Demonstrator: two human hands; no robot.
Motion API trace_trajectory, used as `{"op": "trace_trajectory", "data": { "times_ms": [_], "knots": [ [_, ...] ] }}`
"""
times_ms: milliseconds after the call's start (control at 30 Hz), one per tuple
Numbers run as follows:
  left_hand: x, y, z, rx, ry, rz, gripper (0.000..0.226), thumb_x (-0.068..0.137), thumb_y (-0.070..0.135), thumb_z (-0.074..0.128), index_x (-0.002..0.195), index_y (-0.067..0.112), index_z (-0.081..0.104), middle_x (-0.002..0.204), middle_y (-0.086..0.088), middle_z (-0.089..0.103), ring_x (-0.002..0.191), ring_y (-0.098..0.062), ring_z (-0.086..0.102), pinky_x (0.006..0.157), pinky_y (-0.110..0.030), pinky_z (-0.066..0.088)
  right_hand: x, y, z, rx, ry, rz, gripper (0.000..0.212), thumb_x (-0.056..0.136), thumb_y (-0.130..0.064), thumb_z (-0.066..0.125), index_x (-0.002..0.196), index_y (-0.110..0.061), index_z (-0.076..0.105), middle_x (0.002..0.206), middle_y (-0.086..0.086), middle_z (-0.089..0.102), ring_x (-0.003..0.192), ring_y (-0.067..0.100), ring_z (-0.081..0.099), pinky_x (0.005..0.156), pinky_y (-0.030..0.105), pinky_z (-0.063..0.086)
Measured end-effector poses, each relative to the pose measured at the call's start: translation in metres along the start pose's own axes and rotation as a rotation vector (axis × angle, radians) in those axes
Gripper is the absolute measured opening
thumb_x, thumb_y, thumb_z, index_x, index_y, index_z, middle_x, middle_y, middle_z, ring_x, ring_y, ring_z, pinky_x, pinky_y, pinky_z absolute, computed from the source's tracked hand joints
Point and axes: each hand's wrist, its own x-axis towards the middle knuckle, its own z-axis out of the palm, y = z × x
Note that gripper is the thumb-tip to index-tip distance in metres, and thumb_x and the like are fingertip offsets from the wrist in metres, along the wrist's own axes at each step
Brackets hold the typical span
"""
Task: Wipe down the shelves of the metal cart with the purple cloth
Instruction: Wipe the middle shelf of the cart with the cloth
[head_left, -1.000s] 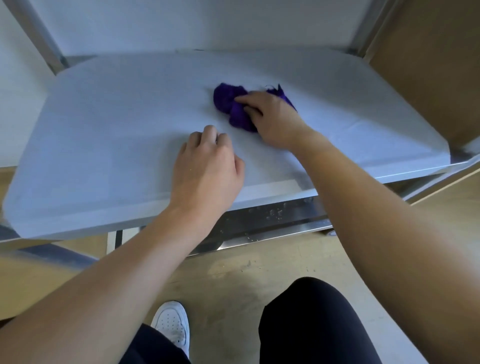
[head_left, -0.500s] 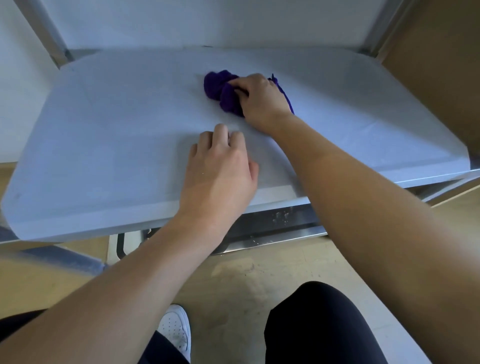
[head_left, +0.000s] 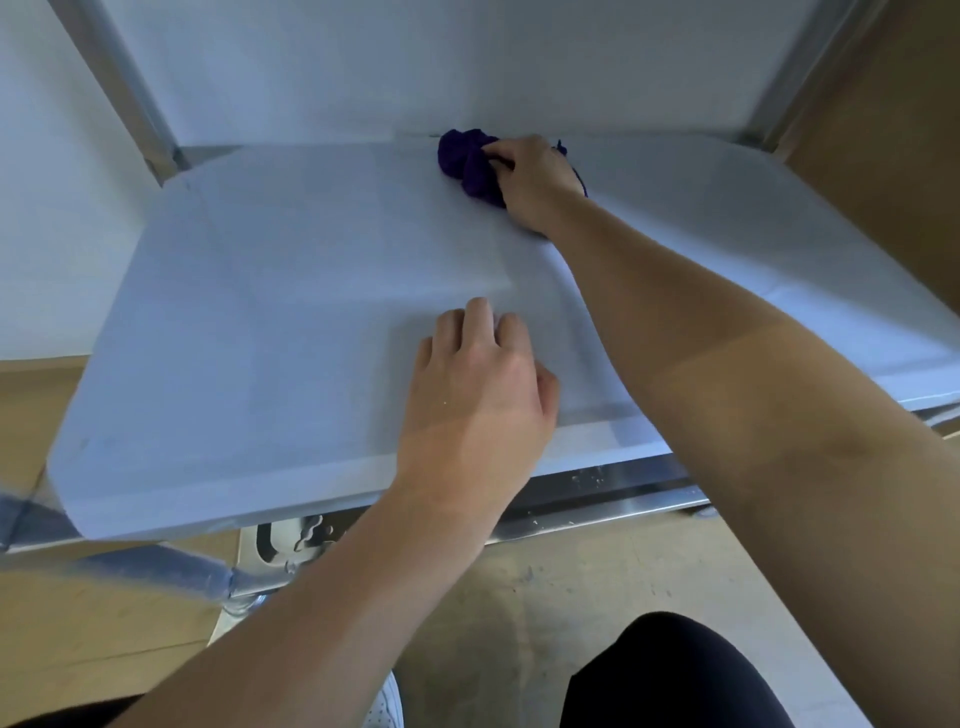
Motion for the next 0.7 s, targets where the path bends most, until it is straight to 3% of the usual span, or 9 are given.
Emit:
{"op": "trace_trajectory", "data": {
  "times_ms": [100, 167, 267, 433, 533, 700],
  "knots": [
    [0.000, -0.001, 0.001, -0.005, -0.003, 0.001, 0.016, 0.082, 0.019, 0.049, 0.083, 0.006, 0.059, 0.087, -0.010, 0.053, 0.081, -0.031, 0.052, 0.069, -0.040, 0.044, -0.001, 0.015, -0.009, 0.003, -0.011, 0.007, 0.033, 0.097, -0.036, 0.042, 0.125, -0.039, 0.059, 0.127, -0.006, 0.063, 0.113, 0.019, 0.059, 0.100, 0.035, 0.046],
    [-0.001, 0.000, 0.000, -0.008, -0.008, -0.001, 0.016, 0.083, 0.019, 0.051, 0.085, 0.006, 0.059, 0.088, -0.010, 0.053, 0.082, -0.031, 0.052, 0.070, -0.040, 0.044, -0.003, 0.034, -0.021, -0.029, 0.027, 0.048, 0.034, 0.098, -0.037, 0.042, 0.129, -0.037, 0.057, 0.134, -0.004, 0.059, 0.121, 0.021, 0.055, 0.105, 0.029, 0.040],
    [-0.002, 0.003, -0.001, -0.015, 0.002, 0.009, 0.015, 0.084, 0.019, 0.052, 0.085, 0.006, 0.059, 0.088, -0.010, 0.053, 0.082, -0.031, 0.052, 0.069, -0.040, 0.043, -0.008, 0.073, -0.046, -0.054, 0.073, 0.148, 0.034, 0.101, -0.034, 0.042, 0.132, -0.031, 0.055, 0.137, -0.001, 0.056, 0.123, 0.021, 0.052, 0.094, 0.015, 0.032],
    [-0.001, 0.006, 0.000, 0.003, 0.021, 0.020, 0.017, 0.086, 0.022, 0.052, 0.080, 0.008, 0.057, 0.084, -0.010, 0.052, 0.081, -0.031, 0.051, 0.067, -0.040, 0.040, -0.009, 0.094, -0.060, -0.100, 0.078, 0.261, 0.038, 0.100, -0.035, 0.038, 0.135, -0.030, 0.052, 0.134, 0.001, 0.056, 0.124, 0.024, 0.052, 0.096, 0.026, 0.037],
    [-0.002, 0.005, -0.001, 0.009, 0.029, 0.043, 0.016, 0.086, 0.022, 0.052, 0.079, 0.008, 0.057, 0.084, -0.010, 0.052, 0.080, -0.031, 0.052, 0.067, -0.041, 0.041, -0.010, 0.067, -0.044, -0.205, 0.058, 0.164, 0.043, 0.098, -0.028, 0.035, 0.139, -0.026, 0.048, 0.141, 0.006, 0.051, 0.131, 0.029, 0.046, 0.109, 0.040, 0.034],
    [0.000, 0.001, -0.002, 0.029, 0.016, 0.028, 0.013, 0.084, 0.019, 0.056, 0.081, 0.006, 0.058, 0.085, -0.011, 0.053, 0.079, -0.032, 0.052, 0.066, -0.040, 0.040, -0.021, 0.021, -0.011, -0.221, -0.017, -0.056, 0.039, 0.098, -0.029, 0.033, 0.130, -0.032, 0.054, 0.134, 0.000, 0.058, 0.119, 0.025, 0.055, 0.102, 0.035, 0.042]
  ]
}}
